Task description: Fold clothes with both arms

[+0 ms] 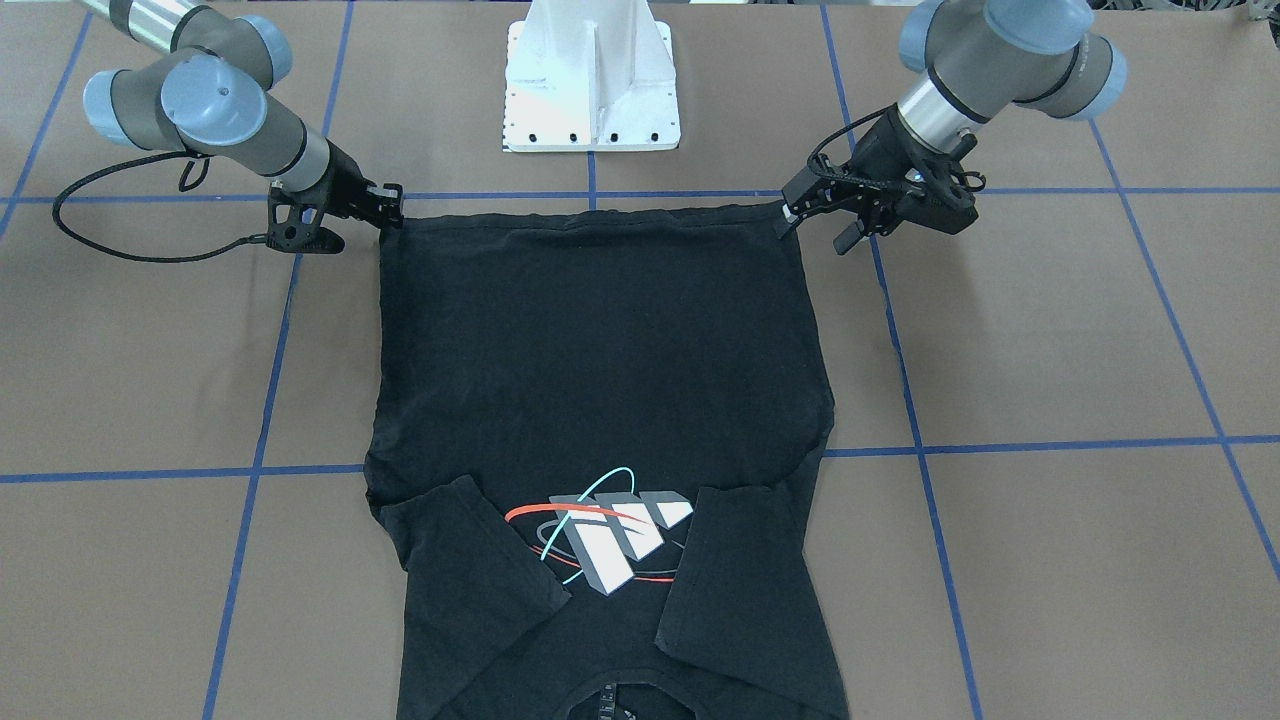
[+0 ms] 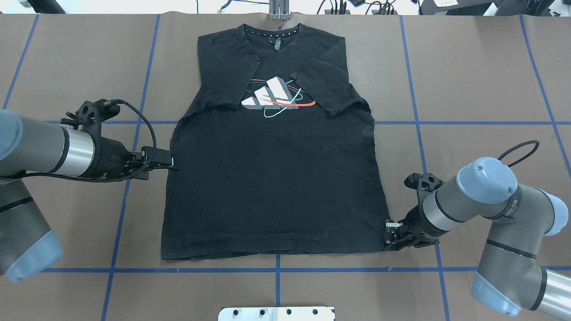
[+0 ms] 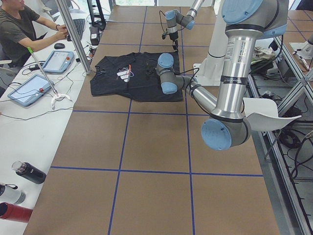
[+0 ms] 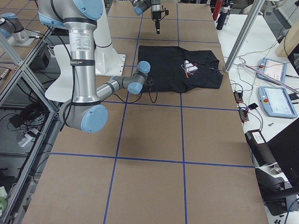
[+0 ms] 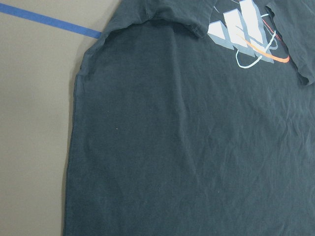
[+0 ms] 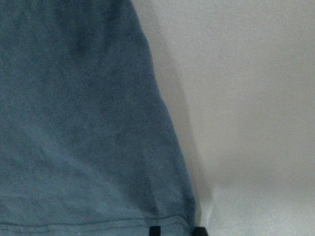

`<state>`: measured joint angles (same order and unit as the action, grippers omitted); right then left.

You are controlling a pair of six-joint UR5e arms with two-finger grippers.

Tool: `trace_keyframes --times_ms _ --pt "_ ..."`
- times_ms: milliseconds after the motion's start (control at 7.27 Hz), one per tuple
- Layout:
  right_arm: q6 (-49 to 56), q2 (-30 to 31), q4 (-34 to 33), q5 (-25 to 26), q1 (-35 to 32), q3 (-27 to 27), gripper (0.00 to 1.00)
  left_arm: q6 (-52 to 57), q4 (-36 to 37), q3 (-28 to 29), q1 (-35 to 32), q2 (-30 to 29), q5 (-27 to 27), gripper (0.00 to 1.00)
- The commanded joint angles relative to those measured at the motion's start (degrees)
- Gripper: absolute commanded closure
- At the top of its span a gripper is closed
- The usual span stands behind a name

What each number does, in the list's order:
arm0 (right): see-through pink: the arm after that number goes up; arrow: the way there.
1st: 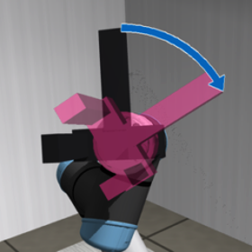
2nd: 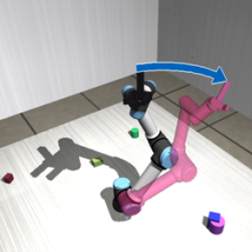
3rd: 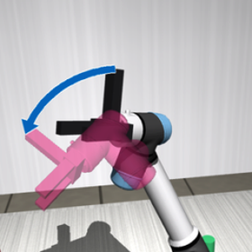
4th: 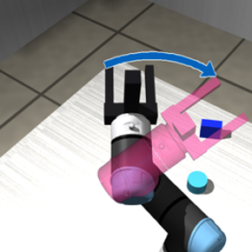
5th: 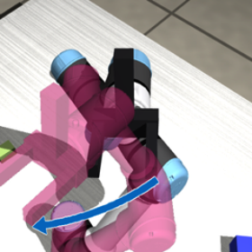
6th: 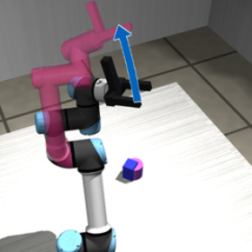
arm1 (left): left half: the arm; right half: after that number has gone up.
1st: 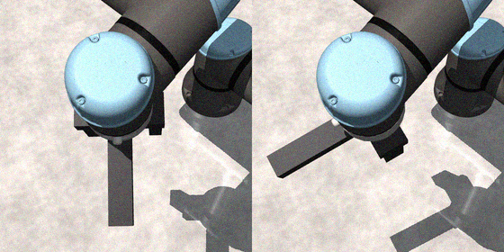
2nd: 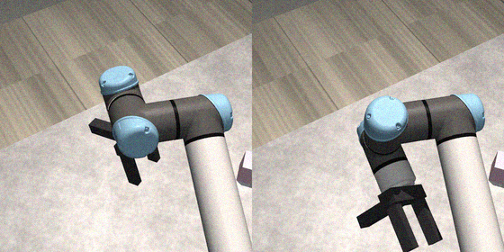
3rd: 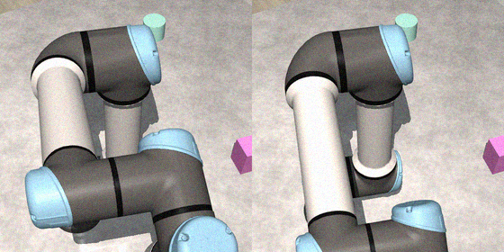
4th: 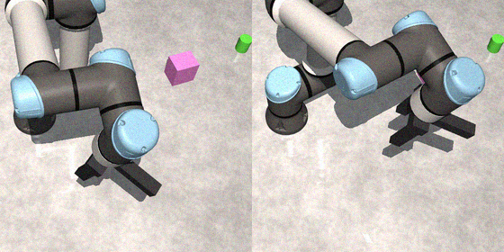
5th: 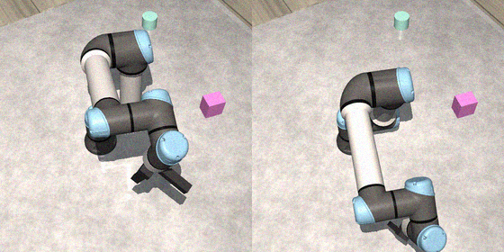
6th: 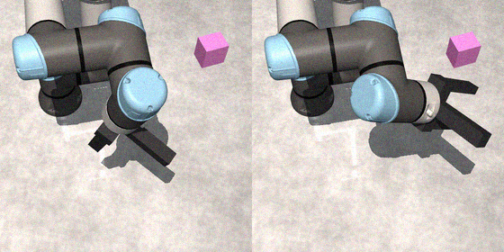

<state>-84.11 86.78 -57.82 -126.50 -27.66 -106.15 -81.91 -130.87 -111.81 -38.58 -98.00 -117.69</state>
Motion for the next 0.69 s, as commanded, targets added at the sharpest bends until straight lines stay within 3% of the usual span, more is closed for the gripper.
trace_keyframes --times_ms 0,550 --pt "0.0 0.4 0.1 0.1 -0.1 -0.1 0.6 0.0 0.0 0.0 0.0 0.0 0.0 0.0" --pt "0.0 0.6 0.1 0.5 0.1 0.0 0.61 0.0 0.0 -0.1 0.0 0.0 0.1 0.0"
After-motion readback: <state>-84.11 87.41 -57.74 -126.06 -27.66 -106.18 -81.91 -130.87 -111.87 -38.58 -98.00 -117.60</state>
